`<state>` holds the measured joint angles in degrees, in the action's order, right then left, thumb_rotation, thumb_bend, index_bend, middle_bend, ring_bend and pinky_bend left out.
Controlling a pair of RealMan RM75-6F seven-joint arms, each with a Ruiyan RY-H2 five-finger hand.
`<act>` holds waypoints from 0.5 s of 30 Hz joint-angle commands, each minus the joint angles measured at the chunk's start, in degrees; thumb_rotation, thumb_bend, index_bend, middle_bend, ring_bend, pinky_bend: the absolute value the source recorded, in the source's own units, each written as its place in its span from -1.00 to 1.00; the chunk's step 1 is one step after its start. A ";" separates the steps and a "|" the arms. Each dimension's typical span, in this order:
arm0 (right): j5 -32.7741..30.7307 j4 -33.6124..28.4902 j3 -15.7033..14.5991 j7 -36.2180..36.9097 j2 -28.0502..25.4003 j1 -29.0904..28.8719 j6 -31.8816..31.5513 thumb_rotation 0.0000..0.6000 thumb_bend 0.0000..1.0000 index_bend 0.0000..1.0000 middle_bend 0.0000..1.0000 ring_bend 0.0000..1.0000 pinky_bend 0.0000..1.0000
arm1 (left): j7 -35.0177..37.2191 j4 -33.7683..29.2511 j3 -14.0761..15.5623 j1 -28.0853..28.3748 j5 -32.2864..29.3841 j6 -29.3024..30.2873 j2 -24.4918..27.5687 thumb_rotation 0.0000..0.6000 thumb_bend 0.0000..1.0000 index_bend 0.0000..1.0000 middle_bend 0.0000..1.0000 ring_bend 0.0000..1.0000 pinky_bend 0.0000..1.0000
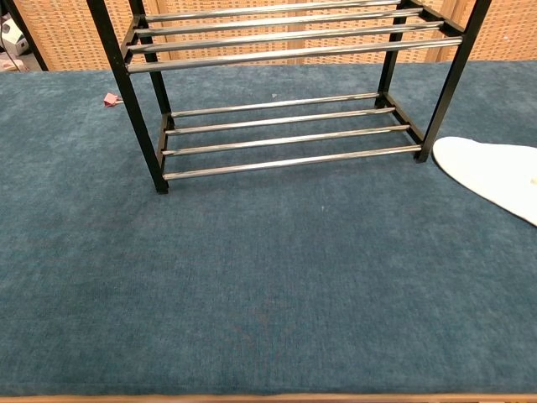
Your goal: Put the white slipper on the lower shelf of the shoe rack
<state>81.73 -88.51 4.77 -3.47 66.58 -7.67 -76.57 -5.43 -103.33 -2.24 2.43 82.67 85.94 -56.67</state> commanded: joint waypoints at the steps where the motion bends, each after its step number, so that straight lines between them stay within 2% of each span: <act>1: -1.31 4.12 1.29 0.73 2.28 -2.87 3.63 1.00 -1.00 -1.00 -1.00 -1.00 -1.00 | -0.43 -0.12 -0.32 0.36 -0.69 -0.56 -0.16 1.00 -1.00 -1.00 -1.00 -1.00 -1.00; 7: -4.53 13.34 3.66 3.12 6.93 -8.97 12.55 1.00 -1.00 -1.00 -1.00 -1.00 -1.00 | -1.60 -0.32 -0.77 0.76 -2.11 -1.26 -0.59 1.00 -1.00 -1.00 -1.00 -1.00 -1.00; 15: -5.21 22.93 5.70 7.44 13.00 -14.47 17.35 1.00 -1.00 -1.00 -1.00 -1.00 -1.00 | -2.06 -0.21 -1.45 1.38 -4.39 -2.58 -0.74 1.00 -1.00 -1.00 -1.00 -1.00 -1.00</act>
<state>76.91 -67.06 9.74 3.00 78.24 -20.82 -60.42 -7.41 -103.59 -3.55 3.65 78.58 83.61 -57.40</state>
